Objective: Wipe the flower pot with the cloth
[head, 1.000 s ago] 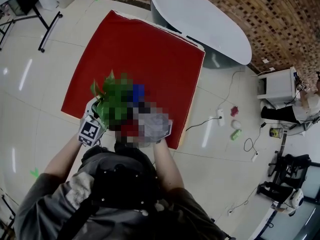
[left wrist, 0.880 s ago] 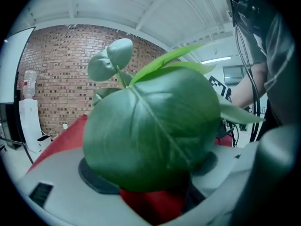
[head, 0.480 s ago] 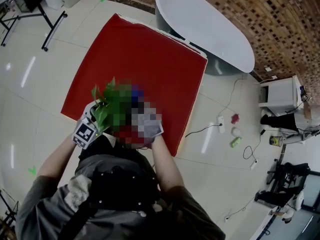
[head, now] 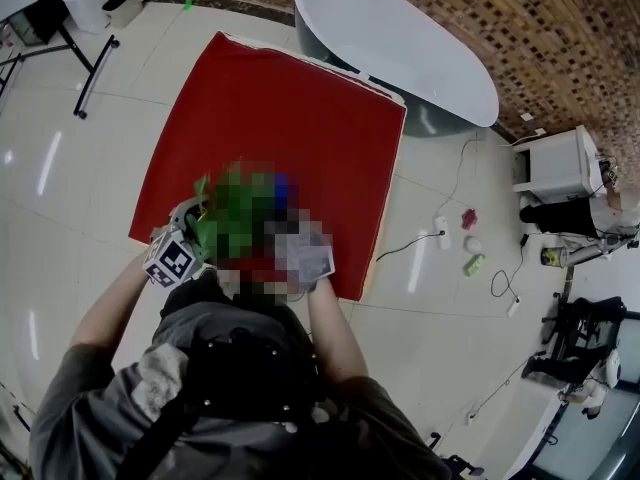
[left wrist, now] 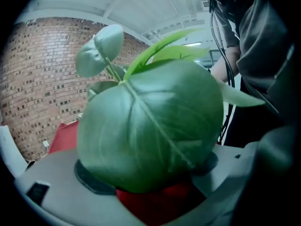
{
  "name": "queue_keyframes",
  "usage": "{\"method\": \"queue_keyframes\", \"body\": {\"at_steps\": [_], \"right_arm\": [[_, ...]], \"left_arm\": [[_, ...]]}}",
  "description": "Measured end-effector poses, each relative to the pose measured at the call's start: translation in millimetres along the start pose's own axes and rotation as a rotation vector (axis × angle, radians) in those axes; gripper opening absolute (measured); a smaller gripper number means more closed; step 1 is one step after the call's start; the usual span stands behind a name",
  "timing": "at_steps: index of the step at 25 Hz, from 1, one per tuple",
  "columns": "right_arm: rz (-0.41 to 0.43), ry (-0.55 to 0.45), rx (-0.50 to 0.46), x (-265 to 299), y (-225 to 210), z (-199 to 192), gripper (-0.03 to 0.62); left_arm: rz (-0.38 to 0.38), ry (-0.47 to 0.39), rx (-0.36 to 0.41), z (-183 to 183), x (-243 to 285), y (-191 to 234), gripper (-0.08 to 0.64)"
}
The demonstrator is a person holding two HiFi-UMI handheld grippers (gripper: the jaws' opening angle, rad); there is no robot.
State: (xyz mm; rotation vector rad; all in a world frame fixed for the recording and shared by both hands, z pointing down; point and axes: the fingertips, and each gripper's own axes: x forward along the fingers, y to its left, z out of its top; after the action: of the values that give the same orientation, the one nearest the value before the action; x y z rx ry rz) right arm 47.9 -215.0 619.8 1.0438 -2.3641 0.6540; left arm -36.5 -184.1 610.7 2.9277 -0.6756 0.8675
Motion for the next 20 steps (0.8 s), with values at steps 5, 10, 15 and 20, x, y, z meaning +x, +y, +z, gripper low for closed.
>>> {"method": "queue_keyframes", "body": {"at_steps": [5, 10, 15, 20], "right_arm": [[-0.031, -0.009, 0.024, -4, 7, -3, 0.057], [-0.033, -0.003, 0.034, -10, 15, -8, 0.057], [-0.021, 0.003, 0.031, -15, 24, -14, 0.057], [-0.012, 0.001, 0.037, -18, 38, -21, 0.057]], "left_arm": [[0.073, -0.042, -0.19, -17, -27, -1, 0.431], [0.163, -0.086, -0.368, -17, -39, -14, 0.431], [0.206, -0.092, -0.364, -7, -19, -32, 0.445], [0.332, -0.121, -0.395, 7, -8, -23, 0.448]]}}
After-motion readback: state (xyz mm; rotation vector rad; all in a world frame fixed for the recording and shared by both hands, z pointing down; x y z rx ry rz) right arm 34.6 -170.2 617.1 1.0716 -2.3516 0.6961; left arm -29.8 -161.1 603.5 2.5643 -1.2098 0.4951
